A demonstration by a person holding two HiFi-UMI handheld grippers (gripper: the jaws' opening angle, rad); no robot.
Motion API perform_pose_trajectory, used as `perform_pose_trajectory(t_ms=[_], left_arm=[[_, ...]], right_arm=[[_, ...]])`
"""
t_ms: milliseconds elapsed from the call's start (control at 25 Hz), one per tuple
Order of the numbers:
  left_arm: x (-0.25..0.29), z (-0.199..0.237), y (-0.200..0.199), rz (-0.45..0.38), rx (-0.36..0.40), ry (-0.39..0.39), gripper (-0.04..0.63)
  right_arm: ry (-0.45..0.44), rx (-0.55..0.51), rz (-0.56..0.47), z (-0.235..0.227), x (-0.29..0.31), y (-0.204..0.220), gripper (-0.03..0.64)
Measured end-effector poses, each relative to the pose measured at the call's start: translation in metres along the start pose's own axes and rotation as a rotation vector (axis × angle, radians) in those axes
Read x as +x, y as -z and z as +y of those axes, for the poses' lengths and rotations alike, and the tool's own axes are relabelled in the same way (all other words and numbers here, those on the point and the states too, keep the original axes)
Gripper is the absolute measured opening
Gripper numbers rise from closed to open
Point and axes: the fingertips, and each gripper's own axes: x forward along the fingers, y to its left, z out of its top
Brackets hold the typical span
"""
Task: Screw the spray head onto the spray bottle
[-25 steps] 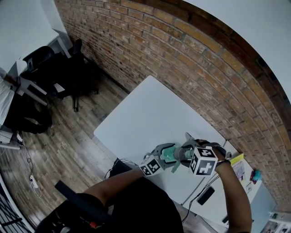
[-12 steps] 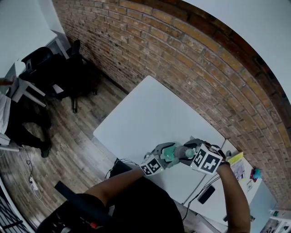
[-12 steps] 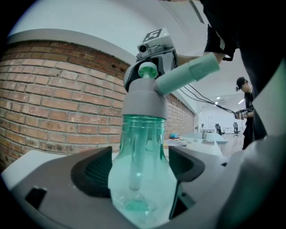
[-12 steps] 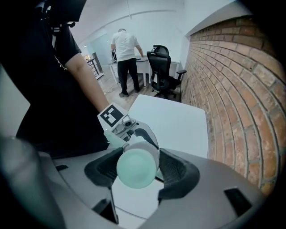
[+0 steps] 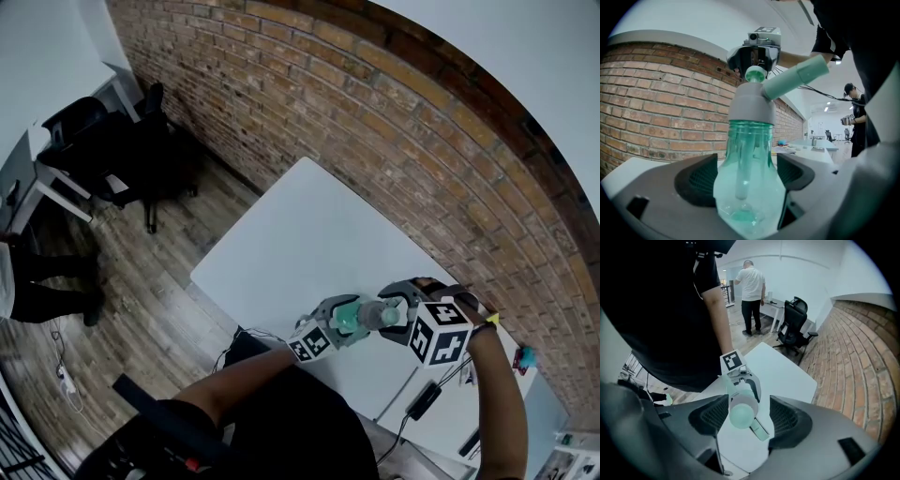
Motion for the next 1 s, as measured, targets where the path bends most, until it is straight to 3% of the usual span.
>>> perform_pose_trajectory(t_ms=[240,520,640,1000], left_arm=[[0.000,0.000,0.003,0.007,-0.005,0.009,0.380],[-0.001,0.000,0.001,0.006,-0.009,0.013,0.381],[-0.001,0.000,0.003,0.008,-0.012,0.009,0.380],[-0.003,0.000,-0.001,0.003,-0.007,0.010,0.381]], right_arm=[[-0.067,-0.201,0.233,0.014,0.033,0.022,0.259],[-0.066,-0.263,0.275,0.012,0.050,0.029,0.258],[-0.062,-0.216,0.261,0.012,0.054,0.030,0.258],[-0.047,0.112,0.154,0.012,0.055,0.027,0.259]])
